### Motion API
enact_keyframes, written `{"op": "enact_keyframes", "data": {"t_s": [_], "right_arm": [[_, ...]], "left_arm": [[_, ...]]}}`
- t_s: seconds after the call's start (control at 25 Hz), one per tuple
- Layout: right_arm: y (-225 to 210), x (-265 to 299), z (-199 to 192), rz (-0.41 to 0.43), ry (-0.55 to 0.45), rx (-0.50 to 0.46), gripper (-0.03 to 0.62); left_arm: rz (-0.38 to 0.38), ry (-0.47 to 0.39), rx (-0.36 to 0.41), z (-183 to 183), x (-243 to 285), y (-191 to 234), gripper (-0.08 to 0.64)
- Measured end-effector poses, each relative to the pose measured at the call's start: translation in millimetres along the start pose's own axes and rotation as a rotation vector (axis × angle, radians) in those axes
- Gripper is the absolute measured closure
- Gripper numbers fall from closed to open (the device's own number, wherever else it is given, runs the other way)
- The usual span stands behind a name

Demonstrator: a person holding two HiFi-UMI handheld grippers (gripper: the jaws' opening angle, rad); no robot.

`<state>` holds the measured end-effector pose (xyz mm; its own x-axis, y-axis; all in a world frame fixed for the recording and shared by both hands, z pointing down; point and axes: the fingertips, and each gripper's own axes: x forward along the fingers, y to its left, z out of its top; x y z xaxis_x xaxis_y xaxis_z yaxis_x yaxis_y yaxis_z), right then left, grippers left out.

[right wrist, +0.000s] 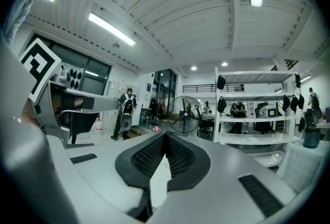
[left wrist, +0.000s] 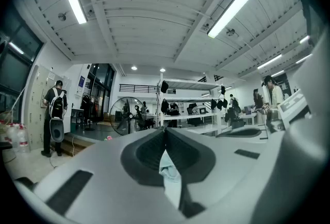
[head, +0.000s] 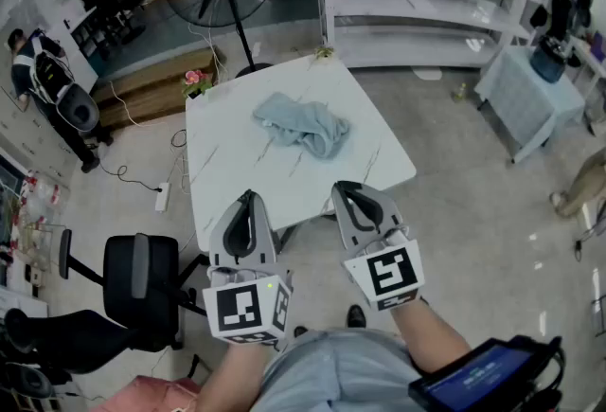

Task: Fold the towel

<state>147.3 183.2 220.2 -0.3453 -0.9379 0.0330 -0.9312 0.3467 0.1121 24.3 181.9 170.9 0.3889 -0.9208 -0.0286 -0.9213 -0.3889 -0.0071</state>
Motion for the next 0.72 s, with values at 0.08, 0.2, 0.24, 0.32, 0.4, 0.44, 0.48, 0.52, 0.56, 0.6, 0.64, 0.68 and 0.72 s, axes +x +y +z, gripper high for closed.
{"op": "enact_keyframes", "data": {"t_s": [0.08, 0.2, 0.24, 0.32, 0.4, 0.44, 0.48, 0.52, 0.56, 0.6, 0.64, 0.68, 0.72], "right_arm": [[-0.4, -1.1, -2.7, 0.004, -0.004, -0.003, 0.581], [-2.4, -3.6, -6.0, 0.011, -0.01, -0.004, 0.581], [-4.1, -5.4, -7.5, 0.014, -0.008, -0.003, 0.581], [-9.3, -10.5, -11.9, 0.018, 0.0, 0.001, 0.581], [-15.4, -16.0, -16.1, 0.028, 0.001, 0.016, 0.58], [-18.0, -18.2, -17.6, 0.039, -0.001, 0.024, 0.578], [-20.1, -19.8, -18.8, 0.051, 0.0, 0.03, 0.576], [-21.8, -21.1, -19.9, 0.064, 0.004, 0.032, 0.56], [-23.0, -22.0, -20.9, 0.076, 0.007, 0.034, 0.554], [-24.2, -22.9, -22.1, 0.088, 0.009, 0.032, 0.554], [-25.6, -23.1, -24.4, 0.099, 0.01, 0.025, 0.554], [-27.3, -22.5, -27.2, 0.109, 0.012, 0.018, 0.554], [-29.0, -20.9, -30.0, 0.117, 0.015, 0.015, 0.554]], "left_arm": [[0.001, -0.004, 0.001, -6.4, 0.0, -1.5, 0.552], [0.006, -0.003, 0.004, -12.4, -0.2, -5.6, 0.552], [0.007, 0.003, 0.005, -13.1, -0.2, -8.6, 0.552], [0.008, 0.015, 0.004, -15.4, 0.1, -16.9, 0.552], [0.012, 0.026, 0.003, -20.1, 1.2, -25.9, 0.552], [0.014, 0.032, 0.004, -20.9, 2.5, -30.5, 0.552], [0.018, 0.038, 0.005, -20.6, 4.1, -35.1, 0.552], [0.022, 0.043, 0.008, -20.3, 5.6, -39.5, 0.552], [0.026, 0.047, 0.012, -20.5, 6.6, -43.6, 0.552], [0.032, 0.051, 0.014, -21.4, 7.1, -47.3, 0.552], [0.038, 0.056, 0.016, -22.9, 7.4, -50.2, 0.552], [0.045, 0.061, 0.017, -24.8, 8.0, -52.2, 0.552], [0.052, 0.068, 0.019, -26.8, 9.0, -53.0, 0.552]]}}
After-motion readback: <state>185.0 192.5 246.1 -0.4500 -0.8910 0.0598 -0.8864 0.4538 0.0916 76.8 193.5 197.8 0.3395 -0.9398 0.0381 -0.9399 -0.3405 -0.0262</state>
